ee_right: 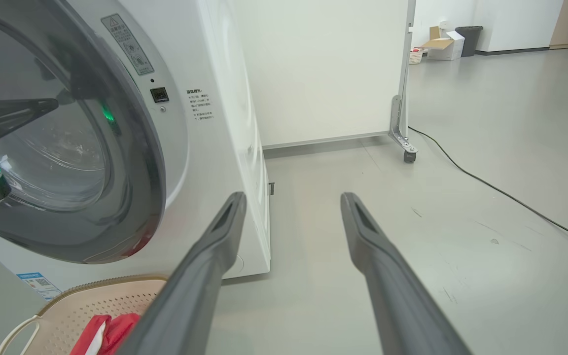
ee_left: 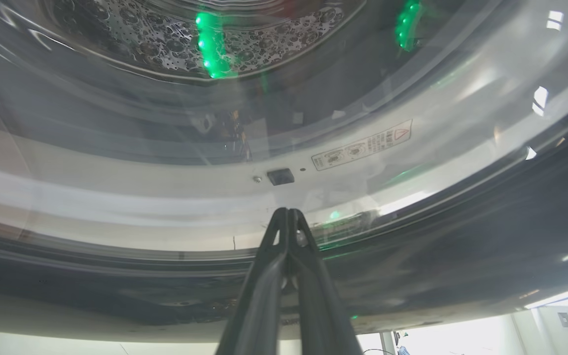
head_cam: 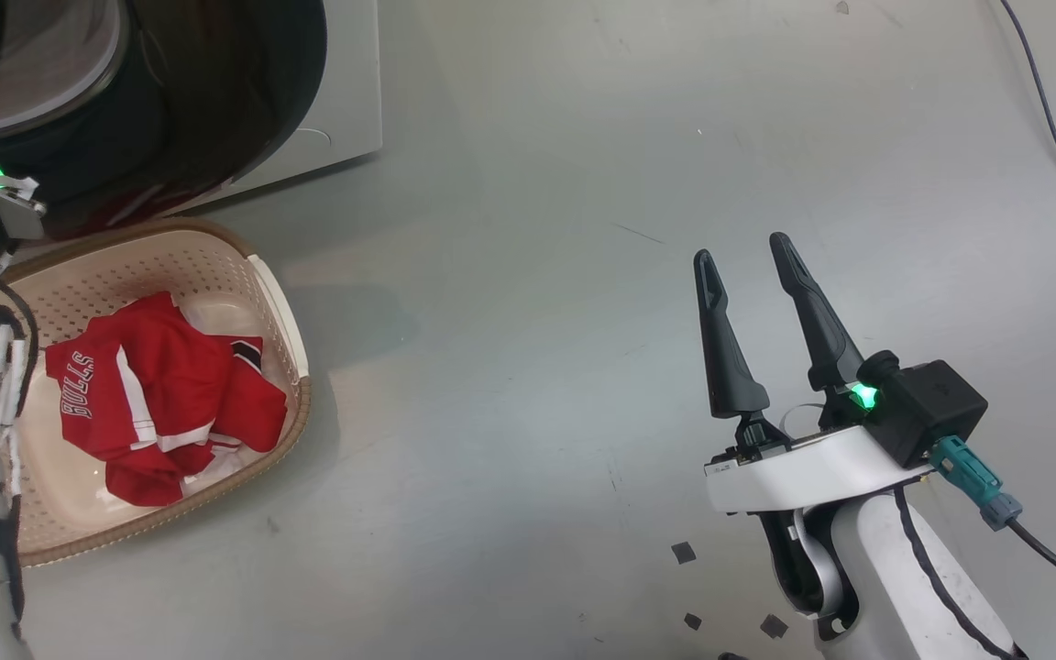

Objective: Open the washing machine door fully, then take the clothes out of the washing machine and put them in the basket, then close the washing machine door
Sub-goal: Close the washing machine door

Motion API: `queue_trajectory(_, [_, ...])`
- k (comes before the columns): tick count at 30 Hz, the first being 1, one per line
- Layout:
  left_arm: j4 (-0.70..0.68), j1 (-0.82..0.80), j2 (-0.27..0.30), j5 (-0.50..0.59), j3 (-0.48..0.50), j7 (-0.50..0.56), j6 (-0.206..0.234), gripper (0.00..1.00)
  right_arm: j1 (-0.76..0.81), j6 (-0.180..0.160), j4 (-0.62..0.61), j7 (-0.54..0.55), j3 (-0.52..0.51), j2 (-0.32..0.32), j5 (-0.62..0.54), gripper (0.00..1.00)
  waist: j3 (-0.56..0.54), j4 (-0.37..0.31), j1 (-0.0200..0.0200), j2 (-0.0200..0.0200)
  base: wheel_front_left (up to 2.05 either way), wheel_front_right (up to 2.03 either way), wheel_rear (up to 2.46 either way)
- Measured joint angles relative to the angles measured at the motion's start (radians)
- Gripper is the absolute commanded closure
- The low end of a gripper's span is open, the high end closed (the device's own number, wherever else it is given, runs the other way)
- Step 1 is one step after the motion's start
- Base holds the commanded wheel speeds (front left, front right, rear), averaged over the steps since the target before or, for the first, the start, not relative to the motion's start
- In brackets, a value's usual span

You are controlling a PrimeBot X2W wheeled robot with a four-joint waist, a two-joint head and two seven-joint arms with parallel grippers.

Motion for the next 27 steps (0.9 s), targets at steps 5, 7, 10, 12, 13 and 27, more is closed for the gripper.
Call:
queue_trajectory(5, [0.027,0.000,-0.028,-0.002,-0.010,0.001,-0.014,1.00,0.000,-0.009,0.000,0.000,-0.015,0.000,-0.002,0.00,-0.008,0.012,0.0000,0.0000,0.00,0.00,0.00])
queue_trajectory(7, [0.033,0.000,-0.034,-0.003,-0.015,0.002,-0.022,1.00,0.000,-0.009,0.000,0.000,-0.021,0.000,-0.005,0.00,-0.010,0.020,0.0000,0.0000,0.00,0.00,0.00])
queue_trajectory(10, [0.044,0.004,-0.042,-0.014,-0.015,0.010,-0.031,1.00,0.000,-0.009,0.001,0.000,-0.024,0.000,-0.011,0.00,-0.014,0.035,0.0000,0.0000,0.00,0.00,0.00])
queue_trajectory(12, [0.047,0.008,-0.048,-0.021,-0.014,0.010,-0.031,1.00,0.000,-0.009,0.002,0.000,-0.025,0.000,-0.012,0.00,-0.016,0.040,0.0000,0.0000,0.00,0.00,0.00])
queue_trajectory(13, [0.050,0.014,-0.053,-0.021,-0.014,0.011,-0.032,1.00,0.000,-0.009,0.002,0.000,-0.028,0.000,-0.014,0.00,-0.018,0.046,0.0000,0.0000,0.00,0.00,0.00])
queue_trajectory(27, [-0.010,0.232,-0.123,-0.087,0.030,0.016,-0.041,1.00,0.007,0.002,0.052,0.000,-0.050,0.000,-0.062,0.00,-0.074,0.158,0.0000,0.0000,0.00,0.00,0.00])
